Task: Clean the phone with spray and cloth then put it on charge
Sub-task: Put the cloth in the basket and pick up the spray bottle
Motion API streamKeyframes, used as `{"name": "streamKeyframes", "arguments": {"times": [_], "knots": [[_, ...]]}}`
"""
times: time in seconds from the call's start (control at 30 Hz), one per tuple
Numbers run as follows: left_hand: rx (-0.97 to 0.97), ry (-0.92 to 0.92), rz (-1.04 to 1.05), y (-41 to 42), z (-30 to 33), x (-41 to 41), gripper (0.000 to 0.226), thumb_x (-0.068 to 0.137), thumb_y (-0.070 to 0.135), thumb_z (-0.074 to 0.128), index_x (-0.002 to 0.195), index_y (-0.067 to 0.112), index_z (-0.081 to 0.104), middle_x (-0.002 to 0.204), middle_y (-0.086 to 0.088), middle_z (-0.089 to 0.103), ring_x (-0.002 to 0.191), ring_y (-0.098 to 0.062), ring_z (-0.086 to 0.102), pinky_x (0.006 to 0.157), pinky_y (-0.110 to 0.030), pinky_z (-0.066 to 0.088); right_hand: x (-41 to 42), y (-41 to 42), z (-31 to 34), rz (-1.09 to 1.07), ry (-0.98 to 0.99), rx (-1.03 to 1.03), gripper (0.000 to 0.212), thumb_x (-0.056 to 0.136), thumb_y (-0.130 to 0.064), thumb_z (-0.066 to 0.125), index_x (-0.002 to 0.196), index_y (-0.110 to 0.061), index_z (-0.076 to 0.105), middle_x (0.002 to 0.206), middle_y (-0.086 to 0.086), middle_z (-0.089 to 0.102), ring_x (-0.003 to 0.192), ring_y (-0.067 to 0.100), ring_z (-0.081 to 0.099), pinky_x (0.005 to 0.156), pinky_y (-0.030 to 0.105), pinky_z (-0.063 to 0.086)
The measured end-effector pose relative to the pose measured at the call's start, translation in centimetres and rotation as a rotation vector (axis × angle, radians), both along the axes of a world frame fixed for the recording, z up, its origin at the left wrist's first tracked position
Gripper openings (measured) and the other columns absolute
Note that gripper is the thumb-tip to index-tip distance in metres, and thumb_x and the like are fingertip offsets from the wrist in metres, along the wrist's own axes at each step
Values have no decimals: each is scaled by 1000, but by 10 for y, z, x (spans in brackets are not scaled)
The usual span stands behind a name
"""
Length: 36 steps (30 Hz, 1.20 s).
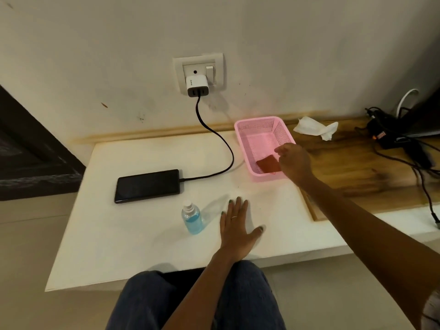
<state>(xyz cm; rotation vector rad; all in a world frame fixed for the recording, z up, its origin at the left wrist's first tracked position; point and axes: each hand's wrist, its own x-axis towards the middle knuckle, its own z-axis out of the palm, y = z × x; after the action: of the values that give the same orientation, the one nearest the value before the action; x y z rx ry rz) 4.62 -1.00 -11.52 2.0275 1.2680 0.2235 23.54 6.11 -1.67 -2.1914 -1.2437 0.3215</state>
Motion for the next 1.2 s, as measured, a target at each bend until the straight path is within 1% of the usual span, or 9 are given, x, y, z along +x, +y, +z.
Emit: {"name": "streamKeyframes", "arguments": {"times": [0.13, 0.3, 0.43, 0.5, 0.57, 0.73, 0.83, 1.03, 1.2], "knots": [[-36, 69, -75, 2, 16, -8, 75, 95, 47, 42, 151, 21, -1, 159, 0, -13, 146, -17, -15, 116, -35, -11, -32, -32, 14, 62, 155, 119, 13, 88, -13, 61, 96, -5, 68, 98, 7, 69, 88, 19, 62, 77, 23, 47], [-66, 239, -163, -10, 32, -36, 74, 96, 48, 38, 150, 23, -6, 159, -1, -15, 146, -20, -13, 118, -39, -3, -77, -66, 25, 224, 124, 163, 14, 87, 3, 57, 90, -5, 68, 97, 9, 69, 91, 20, 62, 84, 23, 46], [-32, 288, -130, -32, 39, -68, 62, 97, 49, 35, 150, 25, 14, 161, 2, -2, 147, -22, -1, 119, -39, 5, -118, -82, 30, 307, 203, 80, 21, 87, 1, 55, 98, -11, 67, 102, 5, 67, 91, 17, 62, 85, 25, 50], [-28, 254, -88, -41, 42, -85, 54, 96, 49, 36, 145, 28, 29, 160, 3, 9, 146, -22, 6, 119, -38, 9, -139, -87, 31, 356, 224, 30, 27, 84, -1, 57, 106, -16, 63, 106, 3, 64, 90, 16, 60, 83, 27, 51], [-50, 209, -38, -47, 45, -100, 49, 95, 49, 39, 141, 30, 36, 158, 4, 16, 144, -21, 11, 118, -37, 13, -159, -89, 31, 405, 211, -39, 35, 83, -9, 62, 116, -21, 56, 114, 2, 59, 91, 13, 56, 81, 25, 50], [-88, 140, 68, -52, 64, -130, 52, 95, 49, 41, 141, 29, 31, 157, 3, 18, 144, -22, 11, 115, -40, 18, -199, -90, 30, 433, 243, -83, 55, 82, -20, 68, 131, -20, 43, 132, 3, 48, 112, 21, 53, 93, 27, 45], [-98, 91, 138, -50, 75, -142, 55, 94, 50, 43, 142, 28, 28, 157, 3, 20, 143, -21, 17, 114, -39, 20, -212, -91, 29, 389, 238, -80, 51, 83, -20, 68, 128, -15, 45, 129, 5, 53, 112, 21, 53, 91, 26, 43], [-137, 9, 221, -53, 87, -155, 60, 94, 46, 46, 145, 26, 22, 155, 2, 23, 140, -20, 25, 114, -37, 21, -221, -101, 18, 240, 212, 1, 28, 85, -21, 66, 107, -13, 50, 108, 5, 62, 91, 16, 59, 80, 22, 45], [-170, -49, 246, -53, 83, -153, 63, 95, 44, 46, 147, 25, 16, 157, 1, 20, 142, -20, 22, 116, -35, 18, -221, -98, 7, 201, 263, -53, 39, 83, -29, 68, 114, -13, 50, 114, 5, 61, 90, 13, 55, 80, 20, 45]]}}
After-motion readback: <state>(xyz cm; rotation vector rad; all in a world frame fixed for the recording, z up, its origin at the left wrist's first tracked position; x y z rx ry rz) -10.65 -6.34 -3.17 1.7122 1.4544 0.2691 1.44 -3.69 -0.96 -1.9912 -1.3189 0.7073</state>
